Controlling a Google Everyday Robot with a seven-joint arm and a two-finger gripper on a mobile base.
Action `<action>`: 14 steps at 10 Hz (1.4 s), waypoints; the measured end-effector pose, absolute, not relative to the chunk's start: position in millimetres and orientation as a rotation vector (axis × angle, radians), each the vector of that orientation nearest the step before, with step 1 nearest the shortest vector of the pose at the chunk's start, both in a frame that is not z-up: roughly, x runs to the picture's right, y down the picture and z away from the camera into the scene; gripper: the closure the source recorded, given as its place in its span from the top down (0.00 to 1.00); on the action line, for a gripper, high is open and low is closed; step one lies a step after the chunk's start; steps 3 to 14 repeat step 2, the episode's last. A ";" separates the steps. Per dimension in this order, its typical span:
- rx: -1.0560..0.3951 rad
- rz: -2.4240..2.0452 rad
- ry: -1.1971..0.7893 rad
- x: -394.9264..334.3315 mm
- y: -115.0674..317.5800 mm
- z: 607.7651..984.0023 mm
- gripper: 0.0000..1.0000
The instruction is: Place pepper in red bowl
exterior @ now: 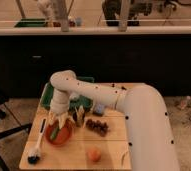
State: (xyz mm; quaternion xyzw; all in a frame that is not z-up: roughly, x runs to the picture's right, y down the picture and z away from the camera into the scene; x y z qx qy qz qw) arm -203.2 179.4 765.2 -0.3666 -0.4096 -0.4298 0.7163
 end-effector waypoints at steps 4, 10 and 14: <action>-0.798 -0.960 -0.906 -200.8 176.7 762.0 0.80; -0.798 -0.960 -0.906 -200.8 176.7 762.0 0.80; -0.798 -0.960 -0.906 -200.8 176.7 762.0 0.80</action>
